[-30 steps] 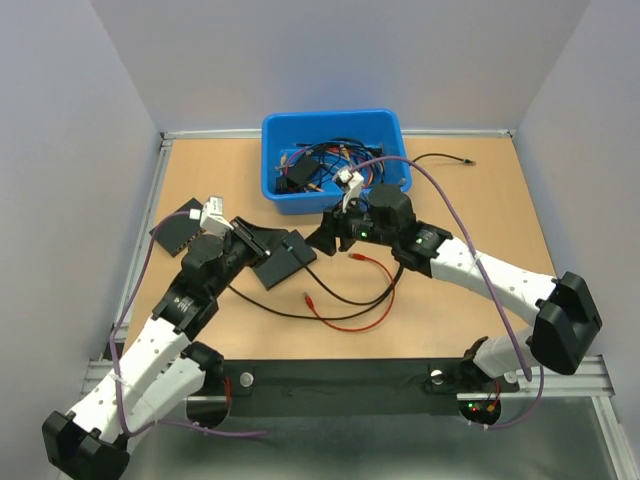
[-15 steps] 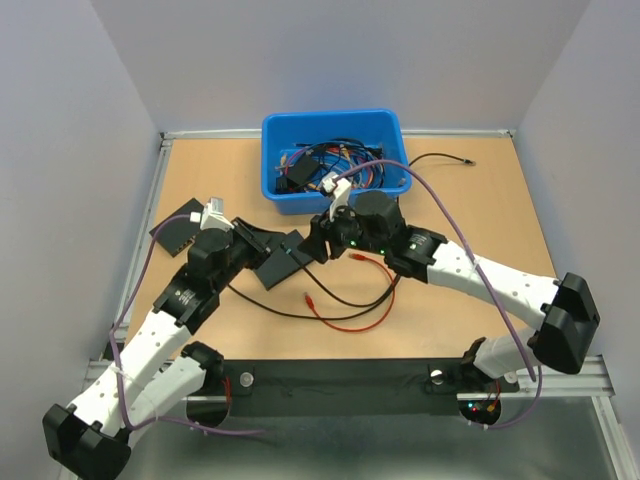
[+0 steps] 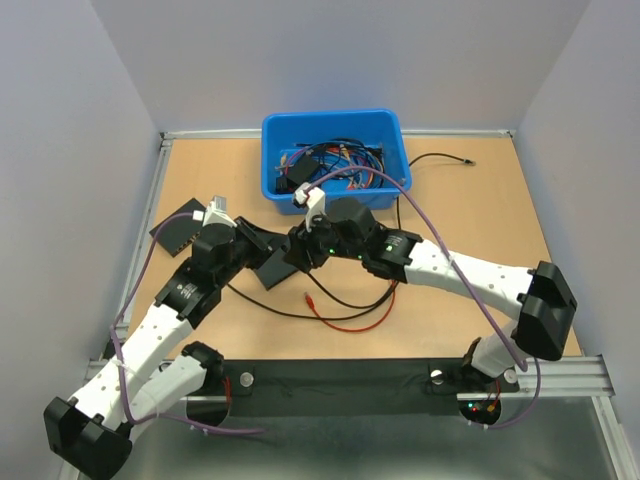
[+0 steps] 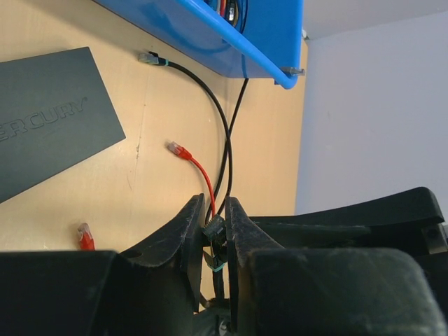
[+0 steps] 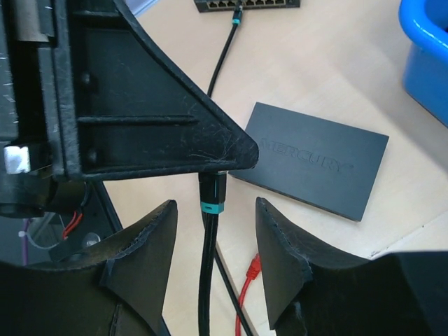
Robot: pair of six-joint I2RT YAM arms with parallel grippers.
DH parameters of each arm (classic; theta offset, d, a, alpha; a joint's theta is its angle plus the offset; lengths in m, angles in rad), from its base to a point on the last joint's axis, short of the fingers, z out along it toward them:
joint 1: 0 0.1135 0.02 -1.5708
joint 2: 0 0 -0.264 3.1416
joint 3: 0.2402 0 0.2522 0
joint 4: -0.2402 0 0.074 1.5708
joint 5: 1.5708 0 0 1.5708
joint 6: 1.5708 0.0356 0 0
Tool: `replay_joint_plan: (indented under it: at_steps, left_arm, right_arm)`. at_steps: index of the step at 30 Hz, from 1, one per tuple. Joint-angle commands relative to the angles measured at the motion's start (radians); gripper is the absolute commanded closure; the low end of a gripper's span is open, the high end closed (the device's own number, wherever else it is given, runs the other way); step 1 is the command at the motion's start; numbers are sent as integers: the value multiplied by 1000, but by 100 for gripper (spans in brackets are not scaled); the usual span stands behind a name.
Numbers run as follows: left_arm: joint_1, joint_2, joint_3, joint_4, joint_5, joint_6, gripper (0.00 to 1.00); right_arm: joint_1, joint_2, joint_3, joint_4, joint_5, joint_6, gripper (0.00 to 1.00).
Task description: Insert the plug into the switch port
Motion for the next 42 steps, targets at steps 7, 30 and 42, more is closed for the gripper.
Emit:
replay_joint_plan:
  at_steps: [7,30,42]
  left_arm:
    - [0,-18,26,7,-2,8,100]
    - [1,-18,-41,52,12,1,100]
    - [0,-16,-55,48,3,-2,100]
  right_arm:
    - [35,51,84,-11,68,-21,50]
    - [40,86,97,-10,176,2,79]
    - [40,80,83,-11,202,5,61]
